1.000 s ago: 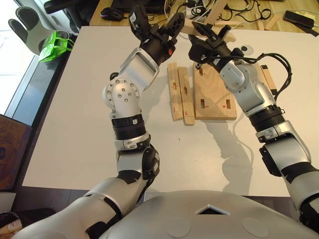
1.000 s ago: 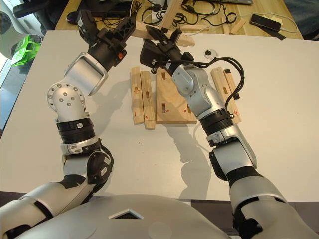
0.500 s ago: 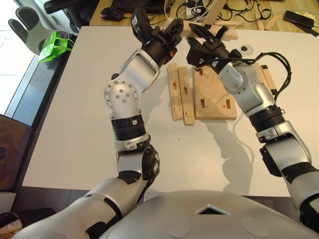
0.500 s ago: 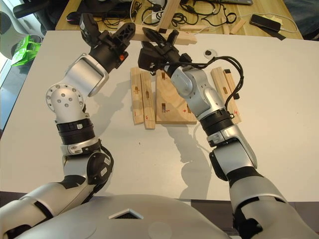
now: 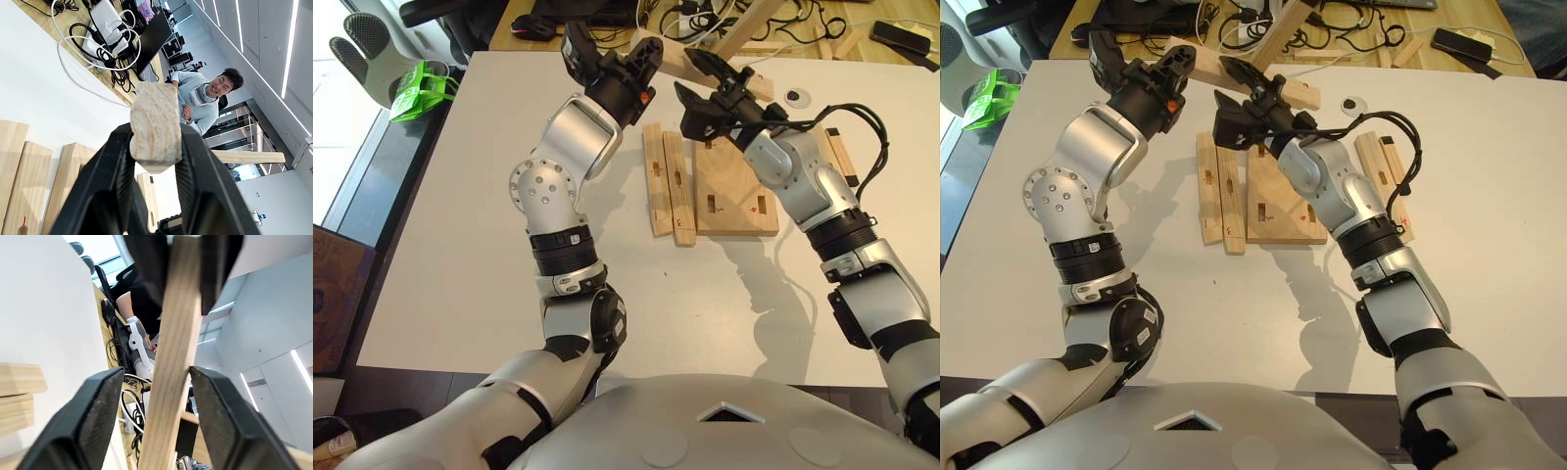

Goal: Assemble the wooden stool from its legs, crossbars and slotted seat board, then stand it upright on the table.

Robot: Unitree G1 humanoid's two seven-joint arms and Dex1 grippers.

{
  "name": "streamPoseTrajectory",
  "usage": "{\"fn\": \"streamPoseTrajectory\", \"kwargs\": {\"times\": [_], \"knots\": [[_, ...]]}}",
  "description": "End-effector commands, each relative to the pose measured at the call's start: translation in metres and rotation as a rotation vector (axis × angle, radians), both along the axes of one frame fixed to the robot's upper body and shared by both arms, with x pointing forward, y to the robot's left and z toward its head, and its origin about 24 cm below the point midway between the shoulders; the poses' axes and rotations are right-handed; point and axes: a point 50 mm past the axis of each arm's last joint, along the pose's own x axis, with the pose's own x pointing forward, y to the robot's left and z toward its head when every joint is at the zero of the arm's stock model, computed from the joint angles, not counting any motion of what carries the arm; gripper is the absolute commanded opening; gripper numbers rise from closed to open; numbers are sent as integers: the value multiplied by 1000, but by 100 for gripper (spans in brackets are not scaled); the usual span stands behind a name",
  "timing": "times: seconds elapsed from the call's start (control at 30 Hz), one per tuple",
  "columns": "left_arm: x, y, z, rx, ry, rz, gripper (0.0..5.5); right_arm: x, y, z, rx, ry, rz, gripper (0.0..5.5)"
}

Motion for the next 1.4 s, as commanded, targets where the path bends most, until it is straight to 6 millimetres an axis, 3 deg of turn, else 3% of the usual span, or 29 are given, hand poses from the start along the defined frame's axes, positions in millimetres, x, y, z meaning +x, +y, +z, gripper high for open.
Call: {"fn": "streamPoseTrajectory", "kwargs": {"times": [0.03, 0.17, 0.37, 0.5, 0.6, 0.7, 0.83, 0.93, 1.03, 1.2, 1.27, 1.4], "knots": [[5, -2, 23, 20, -100, 11, 102, -16, -14, -18, -78, 118, 73, 308], [10, 17, 42, 208, -226, 35, 102, -30, -51, -24, -166, 237, 52, 344], [-2, 30, 56, 431, -325, -108, 102, -58, -96, -31, -192, 553, 0, 236], [-11, 40, 61, 453, -340, -135, 102, -80, -136, -22, -284, 738, -128, 161], [-13, 46, 63, 453, -337, -113, 102, -85, -157, -9, -324, 775, -221, 108], [-15, 48, 63, 447, -331, -99, 102, -98, -172, -18, -403, 891, -248, 48], [-15, 48, 64, 429, -327, -77, 102, -95, -161, -54, -402, 974, -227, 0], [-14, 42, 66, 417, -328, -90, 102, -84, -138, -73, -349, 996, -181, 0], [-15, 41, 66, 417, -324, -94, 102, -75, -110, -83, -312, 992, -110, 0], [-15, 42, 68, 462, -325, -97, 102, -69, -65, -84, -229, 986, 6, 0], [-14, 45, 69, 532, -339, -106, 102, -69, -61, -84, -228, 979, 8, 0], [-14, 63, 76, 757, -404, -123, 102, -80, -81, -78, -178, 1042, -51, 0]]}}
